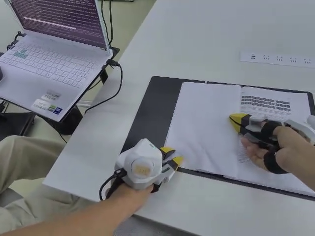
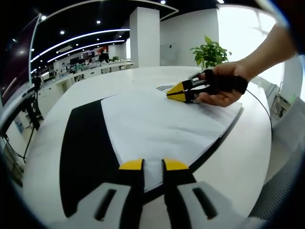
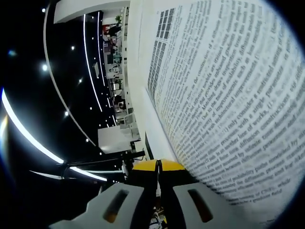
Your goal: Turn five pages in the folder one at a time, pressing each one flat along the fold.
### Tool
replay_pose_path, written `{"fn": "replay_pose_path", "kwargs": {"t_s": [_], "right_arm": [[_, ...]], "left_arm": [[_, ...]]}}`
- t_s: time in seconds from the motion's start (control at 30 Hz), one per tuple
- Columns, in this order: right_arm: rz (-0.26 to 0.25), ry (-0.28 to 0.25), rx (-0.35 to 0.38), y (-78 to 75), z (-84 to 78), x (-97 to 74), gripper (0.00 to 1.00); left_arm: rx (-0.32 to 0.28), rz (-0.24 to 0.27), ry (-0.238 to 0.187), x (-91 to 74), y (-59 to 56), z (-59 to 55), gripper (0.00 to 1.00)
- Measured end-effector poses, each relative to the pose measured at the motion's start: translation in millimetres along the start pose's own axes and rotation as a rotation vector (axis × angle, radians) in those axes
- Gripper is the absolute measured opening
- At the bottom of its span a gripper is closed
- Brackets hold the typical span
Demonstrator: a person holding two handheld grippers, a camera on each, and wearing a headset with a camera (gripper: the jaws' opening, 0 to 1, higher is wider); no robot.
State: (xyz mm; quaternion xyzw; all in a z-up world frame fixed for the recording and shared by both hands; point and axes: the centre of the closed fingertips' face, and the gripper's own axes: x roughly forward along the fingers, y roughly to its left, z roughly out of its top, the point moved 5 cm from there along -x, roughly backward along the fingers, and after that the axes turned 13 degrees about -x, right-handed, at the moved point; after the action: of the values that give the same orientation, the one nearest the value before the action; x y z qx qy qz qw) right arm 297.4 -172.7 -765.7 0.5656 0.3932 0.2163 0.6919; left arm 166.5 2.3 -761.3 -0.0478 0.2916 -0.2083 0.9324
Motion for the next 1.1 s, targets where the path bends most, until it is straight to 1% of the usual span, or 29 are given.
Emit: {"fn": "replay_pose_path", "kwargs": {"t_s": [0.03, 0.13, 0.23, 0.33, 0.37, 0.5, 0.6, 0.67, 0.77, 0.93, 0.97, 1.1], "right_arm": [[0.0, 0.012, 0.003, -0.9, -5.2, -3.2, 0.0], [0.0, 0.018, -0.001, -3.2, -12.4, -8.2, 0.0], [-0.003, 0.03, -0.006, -3.4, -24.3, -16.3, 0.0], [0.0, 0.032, 0.003, -4.7, -30.9, -22.2, 0.0], [-0.001, 0.038, 0.001, -3.6, -36.0, -25.3, 0.0], [0.0, 0.052, 0.003, -4.3, -45.1, -30.5, 0.0], [-0.003, 0.066, 0.004, -3.8, -56.8, -38.0, 0.0], [-0.001, 0.071, 0.005, -4.7, -61.9, -41.2, 0.0], [0.004, 0.076, 0.013, -9.9, -68.7, -47.0, 0.0], [0.012, 0.077, 0.027, -14.2, -80.9, -57.3, 0.0], [0.015, 0.08, 0.032, -17.2, -81.7, -58.8, 0.0], [0.026, 0.089, 0.044, -20.0, -92.4, -67.1, 0.0]], "left_arm": [[0.001, 0.0, 0.0, 0.0, -0.1, 0.0, 0.13], [0.003, 0.0, 0.0, -0.3, -0.4, 0.3, 0.13], [0.005, -0.001, -0.002, -0.3, -0.3, 0.1, 0.13], [0.006, 0.0, -0.003, -0.5, -0.4, 0.1, 0.12], [0.004, 0.0, -0.003, -0.5, -0.4, 0.1, 0.12], [-0.001, 0.001, -0.003, -0.5, -0.6, 0.2, 0.12], [-0.001, 0.001, -0.003, -0.3, -0.5, 0.3, 0.12], [-0.001, 0.001, -0.003, -0.4, -0.8, 0.4, 0.12], [-0.001, 0.001, -0.003, 0.3, 0.0, 0.2, 0.12], [0.002, 0.002, -0.003, -0.1, -0.8, 0.9, 0.12], [0.002, 0.002, -0.003, -0.2, -0.9, 0.9, 0.12], [0.003, 0.002, -0.001, -0.2, -0.9, 0.8, 0.12]]}}
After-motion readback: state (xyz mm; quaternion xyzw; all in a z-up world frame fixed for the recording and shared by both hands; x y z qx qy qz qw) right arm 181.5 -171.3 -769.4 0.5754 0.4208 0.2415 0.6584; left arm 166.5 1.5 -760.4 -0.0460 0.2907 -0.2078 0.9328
